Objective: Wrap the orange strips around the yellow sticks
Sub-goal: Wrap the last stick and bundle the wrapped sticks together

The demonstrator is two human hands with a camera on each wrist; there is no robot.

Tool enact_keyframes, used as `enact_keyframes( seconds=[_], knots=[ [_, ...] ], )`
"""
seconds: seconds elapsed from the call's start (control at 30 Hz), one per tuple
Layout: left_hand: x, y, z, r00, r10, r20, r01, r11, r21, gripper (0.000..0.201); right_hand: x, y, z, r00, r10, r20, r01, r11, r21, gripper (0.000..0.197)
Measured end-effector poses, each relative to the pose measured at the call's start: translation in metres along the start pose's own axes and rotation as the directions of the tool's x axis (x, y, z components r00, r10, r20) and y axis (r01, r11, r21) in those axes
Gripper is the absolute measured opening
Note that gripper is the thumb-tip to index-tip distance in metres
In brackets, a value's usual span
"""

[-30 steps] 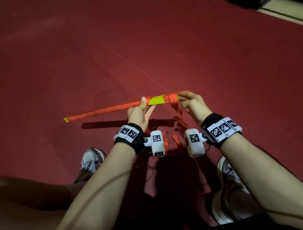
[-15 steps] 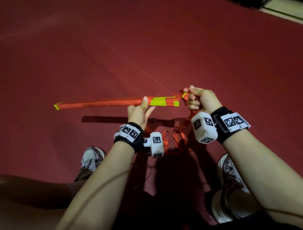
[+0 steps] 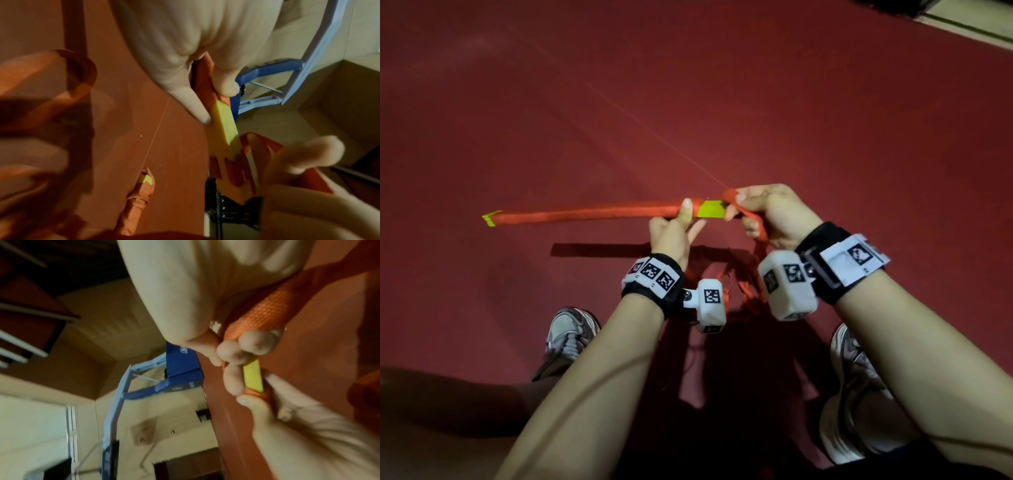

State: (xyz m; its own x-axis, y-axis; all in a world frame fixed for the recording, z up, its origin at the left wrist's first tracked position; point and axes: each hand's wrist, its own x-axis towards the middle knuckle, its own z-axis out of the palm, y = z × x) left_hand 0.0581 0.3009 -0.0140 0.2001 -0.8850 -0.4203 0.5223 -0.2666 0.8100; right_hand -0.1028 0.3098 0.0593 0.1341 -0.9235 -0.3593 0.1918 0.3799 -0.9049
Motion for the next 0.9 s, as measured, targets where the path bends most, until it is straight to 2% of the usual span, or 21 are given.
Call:
enact_keyframes(
  seconds=[0.1, 0.2, 0.23, 0.27, 0.33, 0.37, 0.4, 0.43, 0.5, 0.57, 0.63, 0.7, 0.83, 0.9],
  knots=[
    [0.002, 0.011, 0.005, 0.998, 0.011, -0.061, -0.019, 0.992, -0.121, 0.045, 0.000, 0.016, 0.012, 0.997, -0.053, 0.048, 0.058, 0.992, -0.114, 0.020],
    [0.004, 0.022, 0.009, 0.997, -0.044, -0.063, 0.023, 0.953, -0.302, 0.025, 0.004, 0.028, 0.011, 0.992, -0.116, 0.053, 0.124, 0.974, -0.189, 0.024],
    [0.003, 0.022, 0.009, 0.997, -0.068, -0.048, 0.048, 0.939, -0.340, 0.019, 0.006, 0.031, 0.008, 0.987, -0.158, 0.042, 0.163, 0.949, -0.270, 0.025],
    [0.002, 0.022, 0.008, 0.996, -0.087, -0.027, 0.071, 0.929, -0.363, 0.017, 0.007, 0.032, 0.003, 0.977, -0.211, 0.029, 0.204, 0.885, -0.418, 0.024],
    [0.001, 0.018, 0.008, 0.992, -0.121, 0.022, 0.120, 0.920, -0.373, 0.017, 0.009, 0.032, -0.011, 0.945, -0.326, 0.021, 0.230, 0.619, -0.751, 0.019],
    [0.000, 0.016, 0.008, 0.990, -0.131, 0.051, 0.141, 0.919, -0.367, 0.016, 0.009, 0.032, -0.018, 0.927, -0.376, 0.021, 0.221, 0.498, -0.838, 0.015],
    [0.000, 0.014, 0.007, 0.988, -0.135, 0.080, 0.155, 0.922, -0.356, 0.015, 0.009, 0.032, -0.025, 0.910, -0.414, 0.010, 0.206, 0.432, -0.878, 0.011],
    [0.000, 0.014, 0.007, 0.985, -0.135, 0.111, 0.166, 0.922, -0.350, 0.015, 0.010, 0.034, -0.031, 0.894, -0.448, -0.010, 0.197, 0.414, -0.889, 0.009],
    [0.002, 0.017, 0.006, 0.973, -0.146, 0.177, 0.199, 0.921, -0.335, 0.018, 0.013, 0.038, -0.040, 0.869, -0.487, -0.082, 0.191, 0.483, -0.854, 0.009],
    [0.004, 0.021, 0.006, 0.954, -0.167, 0.249, 0.238, 0.927, -0.291, 0.019, 0.012, 0.037, -0.045, 0.863, -0.490, -0.128, 0.199, 0.561, -0.803, 0.012],
    [0.001, 0.022, 0.006, 0.920, -0.215, 0.326, 0.287, 0.938, -0.191, 0.021, 0.011, 0.033, -0.048, 0.870, -0.480, -0.114, 0.219, 0.582, -0.783, 0.016],
    [-0.001, 0.021, 0.004, 0.871, -0.282, 0.402, 0.335, 0.940, -0.066, 0.023, 0.009, 0.027, -0.050, 0.873, -0.486, -0.050, 0.270, 0.565, -0.780, 0.012],
    [-0.001, 0.022, -0.007, 0.781, -0.381, 0.495, 0.369, 0.921, 0.126, 0.030, 0.007, 0.020, -0.052, 0.831, -0.545, 0.110, 0.393, 0.437, -0.809, 0.040],
    [0.000, 0.023, -0.011, 0.762, -0.399, 0.510, 0.365, 0.915, 0.170, 0.036, 0.010, 0.020, -0.052, 0.849, -0.508, 0.148, 0.402, 0.439, -0.803, 0.046]
  ],
)
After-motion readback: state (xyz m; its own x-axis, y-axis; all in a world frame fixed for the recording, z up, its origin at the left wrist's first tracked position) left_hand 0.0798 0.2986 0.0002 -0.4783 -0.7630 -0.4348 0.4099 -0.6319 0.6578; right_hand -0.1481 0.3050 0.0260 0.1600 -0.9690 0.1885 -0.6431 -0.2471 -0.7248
